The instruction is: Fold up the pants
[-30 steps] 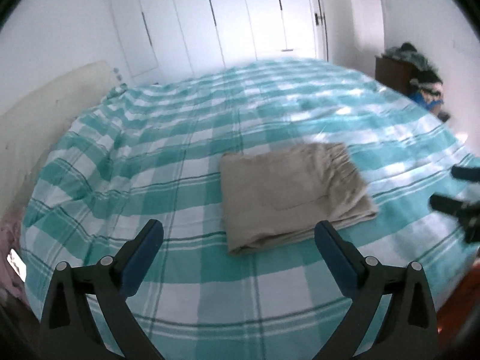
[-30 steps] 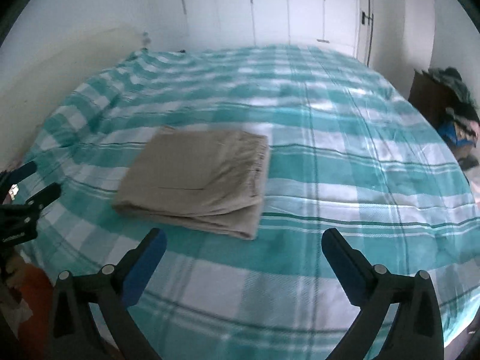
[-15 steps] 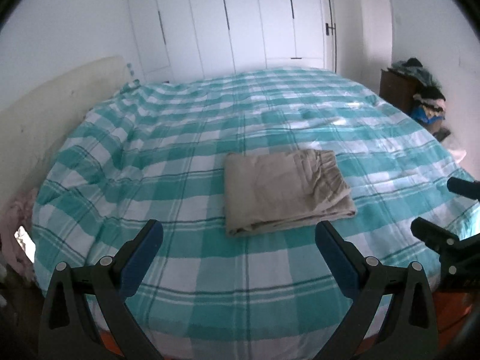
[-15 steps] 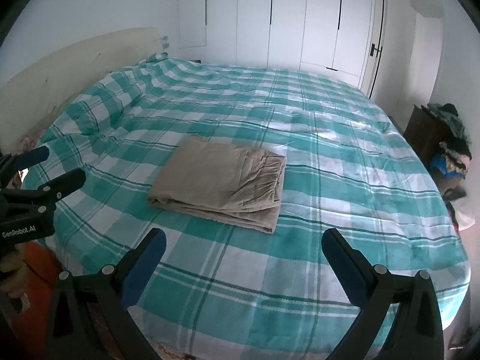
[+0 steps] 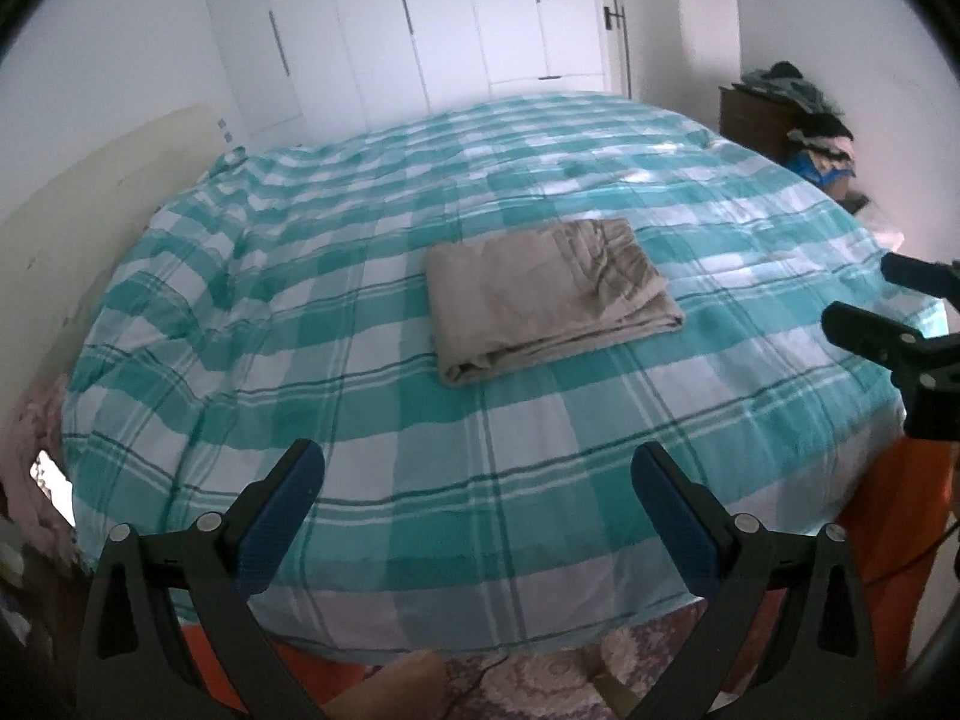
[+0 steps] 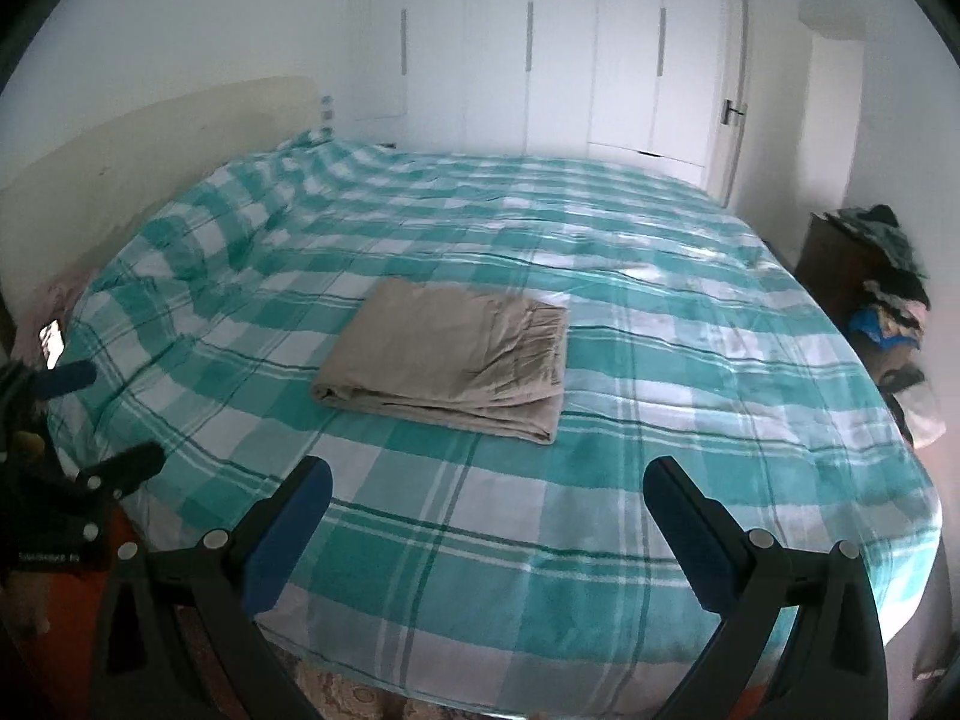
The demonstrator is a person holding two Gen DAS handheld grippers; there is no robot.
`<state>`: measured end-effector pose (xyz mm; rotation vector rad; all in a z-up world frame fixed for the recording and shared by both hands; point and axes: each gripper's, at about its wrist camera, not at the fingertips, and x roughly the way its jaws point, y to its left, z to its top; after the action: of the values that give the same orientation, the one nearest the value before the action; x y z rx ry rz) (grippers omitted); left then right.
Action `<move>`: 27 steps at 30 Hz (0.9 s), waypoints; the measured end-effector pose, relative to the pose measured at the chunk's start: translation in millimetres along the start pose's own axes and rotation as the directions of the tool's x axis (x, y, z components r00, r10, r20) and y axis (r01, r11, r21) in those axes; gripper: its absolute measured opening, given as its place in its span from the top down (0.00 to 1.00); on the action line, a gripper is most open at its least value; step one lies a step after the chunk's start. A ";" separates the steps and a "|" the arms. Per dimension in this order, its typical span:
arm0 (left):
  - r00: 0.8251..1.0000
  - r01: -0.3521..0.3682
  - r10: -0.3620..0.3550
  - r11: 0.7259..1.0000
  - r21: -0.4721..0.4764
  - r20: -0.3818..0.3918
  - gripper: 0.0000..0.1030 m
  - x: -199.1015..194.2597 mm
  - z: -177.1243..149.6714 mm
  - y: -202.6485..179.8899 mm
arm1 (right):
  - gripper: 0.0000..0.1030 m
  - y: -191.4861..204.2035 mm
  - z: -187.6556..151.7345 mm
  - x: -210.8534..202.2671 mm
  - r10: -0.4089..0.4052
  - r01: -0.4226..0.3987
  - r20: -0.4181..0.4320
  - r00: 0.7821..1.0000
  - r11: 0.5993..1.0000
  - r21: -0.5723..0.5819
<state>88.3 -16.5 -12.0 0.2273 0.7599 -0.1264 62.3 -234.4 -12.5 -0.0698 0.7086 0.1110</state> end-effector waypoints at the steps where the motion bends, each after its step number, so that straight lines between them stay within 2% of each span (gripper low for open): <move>1: 1.000 0.004 -0.004 1.000 0.003 0.001 0.00 -0.4 -0.2 0.2 | 0.00 -0.5 -1.1 -0.5 0.007 -0.007 -0.006 1.000 1.000 0.008; 3: 1.000 0.008 -0.008 1.000 0.001 0.012 0.00 -4.2 1.5 0.4 | 0.00 -0.5 -3.6 0.9 0.053 -0.053 -0.039 0.998 0.999 0.010; 6: 0.999 0.006 -0.005 1.000 -0.023 0.041 0.00 -11.2 6.2 5.0 | 0.00 0.1 -4.7 2.2 0.066 -0.066 -0.077 0.995 0.998 0.012; 11: 0.993 0.003 0.004 0.999 -0.054 0.120 0.00 -23.0 15.7 17.8 | 0.00 -2.3 1.9 -10.1 0.147 -0.146 -0.045 0.988 0.989 0.034; 14: 0.990 0.015 -0.009 0.999 -0.043 0.141 0.00 -29.0 25.6 24.6 | 0.00 -0.8 14.4 -21.5 0.106 -0.107 -0.006 0.994 0.994 -0.009; 16: 0.990 0.027 -0.016 0.997 -0.072 0.141 0.00 -34.8 31.7 28.8 | 0.00 0.5 22.6 -24.5 0.094 -0.094 -0.005 0.996 0.995 -0.020; 19: 0.993 0.055 -0.041 0.991 -0.120 0.115 0.00 -41.1 34.1 28.9 | 0.00 1.7 33.4 -29.1 0.079 -0.079 -0.022 0.997 0.997 -0.018; 24: 0.995 0.102 -0.101 0.983 -0.155 0.011 0.00 -28.5 27.6 16.3 | 0.00 7.0 31.4 -31.4 0.046 -0.045 -0.042 0.998 0.999 0.022; 27: 0.998 0.051 -0.055 0.991 -0.125 -0.030 0.00 -20.3 22.4 3.2 | 0.00 9.6 21.0 -26.3 0.062 -0.057 -0.060 0.996 0.996 0.074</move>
<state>89.3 -18.3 18.4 0.0912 0.8043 -0.1259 54.8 -224.8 20.3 0.0172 0.7767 0.1405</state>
